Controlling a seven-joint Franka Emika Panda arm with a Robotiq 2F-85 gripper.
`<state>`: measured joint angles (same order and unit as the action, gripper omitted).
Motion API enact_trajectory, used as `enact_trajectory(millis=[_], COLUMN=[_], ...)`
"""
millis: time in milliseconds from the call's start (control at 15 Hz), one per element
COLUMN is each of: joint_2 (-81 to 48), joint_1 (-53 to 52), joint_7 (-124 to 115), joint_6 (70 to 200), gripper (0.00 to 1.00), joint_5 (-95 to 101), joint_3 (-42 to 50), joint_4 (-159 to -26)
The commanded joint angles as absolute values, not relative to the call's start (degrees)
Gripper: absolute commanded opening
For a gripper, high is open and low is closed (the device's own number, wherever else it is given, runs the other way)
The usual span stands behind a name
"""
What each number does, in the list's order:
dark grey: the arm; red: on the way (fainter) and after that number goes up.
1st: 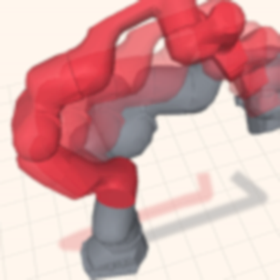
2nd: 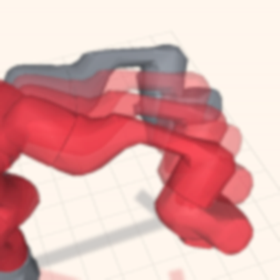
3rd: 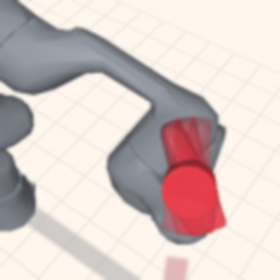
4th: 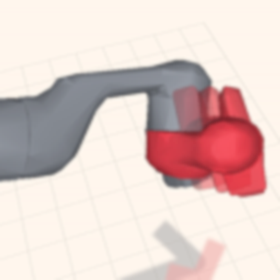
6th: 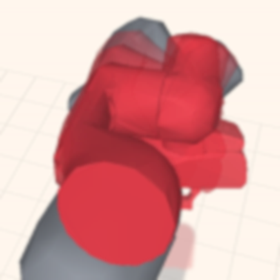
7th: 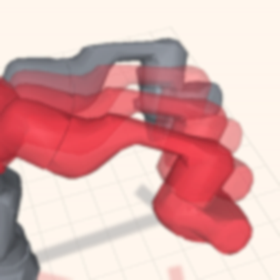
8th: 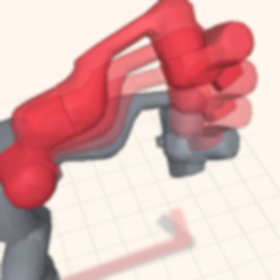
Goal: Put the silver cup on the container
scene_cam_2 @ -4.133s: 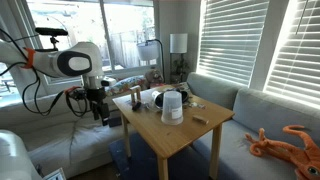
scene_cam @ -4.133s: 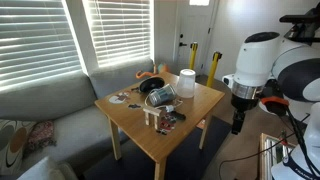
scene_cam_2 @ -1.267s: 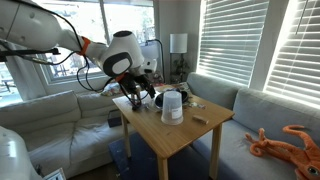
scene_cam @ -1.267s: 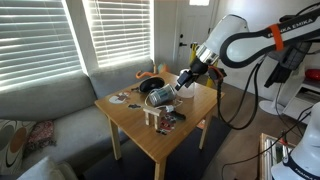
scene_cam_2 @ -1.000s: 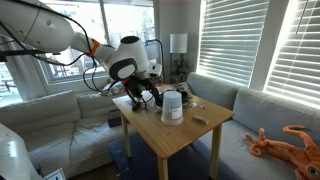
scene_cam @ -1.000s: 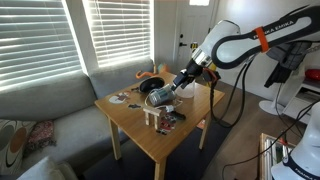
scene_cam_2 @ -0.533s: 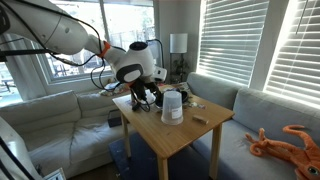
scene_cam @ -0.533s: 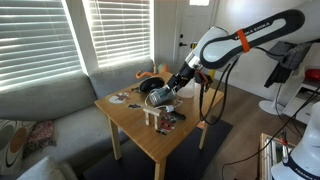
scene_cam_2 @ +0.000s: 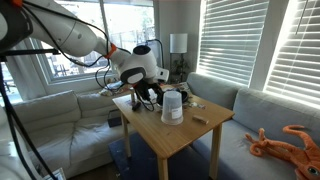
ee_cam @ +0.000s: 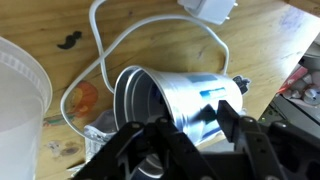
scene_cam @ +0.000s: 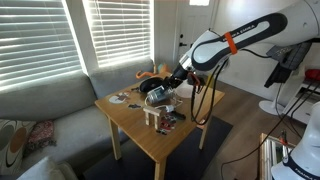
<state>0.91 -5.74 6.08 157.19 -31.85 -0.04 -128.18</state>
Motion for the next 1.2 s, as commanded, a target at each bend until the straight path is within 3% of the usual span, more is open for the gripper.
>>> enact_trajectory(millis=[0,133,267,667,1133], joint_2=[0.76,1.65,2.19,5.87,12.55], joint_1=[-6.18,-6.15,-6.09,-5.11,-4.49], joint_7=[7.71,7.57,7.04,3.46,-1.28], joint_6=[157.66,157.0,156.6,152.01,124.82], gripper=[0.23,0.04,0.0,0.01,0.01], joint_5=[-34.12,-34.11,-33.61,-26.13,-9.14], joint_3=[-0.44,-0.59,-0.72,-1.92,-2.25], joint_4=[-126.63,-126.16,-125.77,-125.9,-117.44])
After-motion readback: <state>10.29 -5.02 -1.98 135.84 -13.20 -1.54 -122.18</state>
